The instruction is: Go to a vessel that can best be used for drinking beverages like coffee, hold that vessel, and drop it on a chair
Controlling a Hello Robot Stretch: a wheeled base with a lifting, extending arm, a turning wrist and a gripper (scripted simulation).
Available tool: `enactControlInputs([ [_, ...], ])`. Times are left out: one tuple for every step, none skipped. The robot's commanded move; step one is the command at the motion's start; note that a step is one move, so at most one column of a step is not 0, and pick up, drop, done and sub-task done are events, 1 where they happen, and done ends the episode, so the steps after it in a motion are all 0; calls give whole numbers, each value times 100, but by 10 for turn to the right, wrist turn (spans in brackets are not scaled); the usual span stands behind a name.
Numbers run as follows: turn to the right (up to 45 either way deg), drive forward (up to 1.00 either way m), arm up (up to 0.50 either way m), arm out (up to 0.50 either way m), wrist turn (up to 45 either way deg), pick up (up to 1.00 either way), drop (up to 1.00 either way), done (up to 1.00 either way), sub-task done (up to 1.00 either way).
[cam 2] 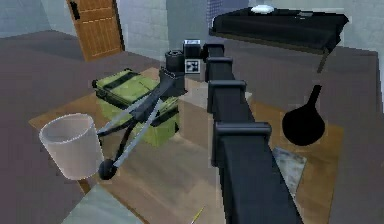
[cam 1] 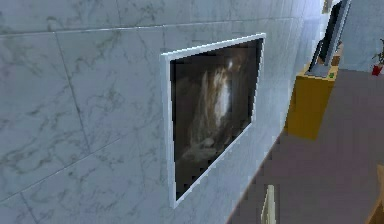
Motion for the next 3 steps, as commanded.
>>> enactControlInputs([
  [0, 0, 0, 0, 390, 0, 0, 0, 0],
  [0, 0, -32, 0, 0, 0, 0, 0, 0],
  [0, 0, -32, 0, 0, 0, 0, 0, 0],
])
